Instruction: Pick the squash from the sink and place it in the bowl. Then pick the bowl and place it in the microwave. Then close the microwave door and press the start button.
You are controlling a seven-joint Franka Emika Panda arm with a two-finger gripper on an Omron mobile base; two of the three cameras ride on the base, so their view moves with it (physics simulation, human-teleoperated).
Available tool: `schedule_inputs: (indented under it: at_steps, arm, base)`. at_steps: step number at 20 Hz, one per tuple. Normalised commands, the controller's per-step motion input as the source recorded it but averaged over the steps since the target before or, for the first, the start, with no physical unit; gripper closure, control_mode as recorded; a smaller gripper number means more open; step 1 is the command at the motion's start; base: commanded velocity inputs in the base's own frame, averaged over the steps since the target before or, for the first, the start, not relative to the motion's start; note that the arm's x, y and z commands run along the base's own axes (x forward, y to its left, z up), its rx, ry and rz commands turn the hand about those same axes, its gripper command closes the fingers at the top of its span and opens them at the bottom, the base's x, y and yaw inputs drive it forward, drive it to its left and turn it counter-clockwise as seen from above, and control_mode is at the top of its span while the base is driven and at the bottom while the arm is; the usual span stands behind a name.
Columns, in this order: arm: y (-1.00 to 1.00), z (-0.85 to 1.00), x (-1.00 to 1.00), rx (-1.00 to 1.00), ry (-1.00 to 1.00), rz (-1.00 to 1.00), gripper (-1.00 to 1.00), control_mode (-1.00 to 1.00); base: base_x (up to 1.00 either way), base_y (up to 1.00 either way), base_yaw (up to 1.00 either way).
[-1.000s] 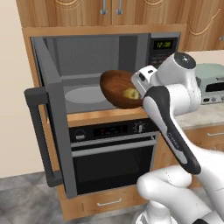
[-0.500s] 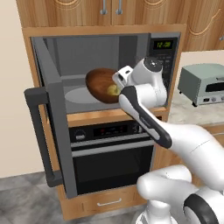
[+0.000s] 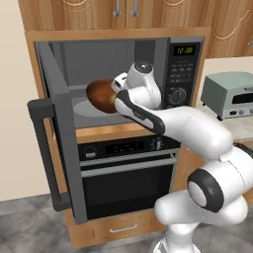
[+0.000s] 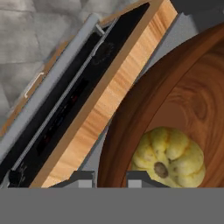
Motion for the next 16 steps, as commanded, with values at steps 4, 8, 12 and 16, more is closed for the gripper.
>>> schedule_inputs:
  at_steps: [4,8,12,16]
  arm:
    - [0.01,-0.24,0.83,0.0,0.14,0.0,1.0,-1.0]
    - [0.05,-0.42,0.72,-0.01,0.09,0.0,1.0,-1.0]
    - [0.15,-0.29,0.67,-0.03,0.02,0.0,1.0,-1.0]
    - [0.13,-0.23,0.49,-0.02,0.0,0.0,1.0,-1.0]
  base:
    - [0.0,0.0,0.0]
    - [0.0,0.0,0.0]
    - [0.0,0.0,0.0]
    - [0.0,0.0,0.0]
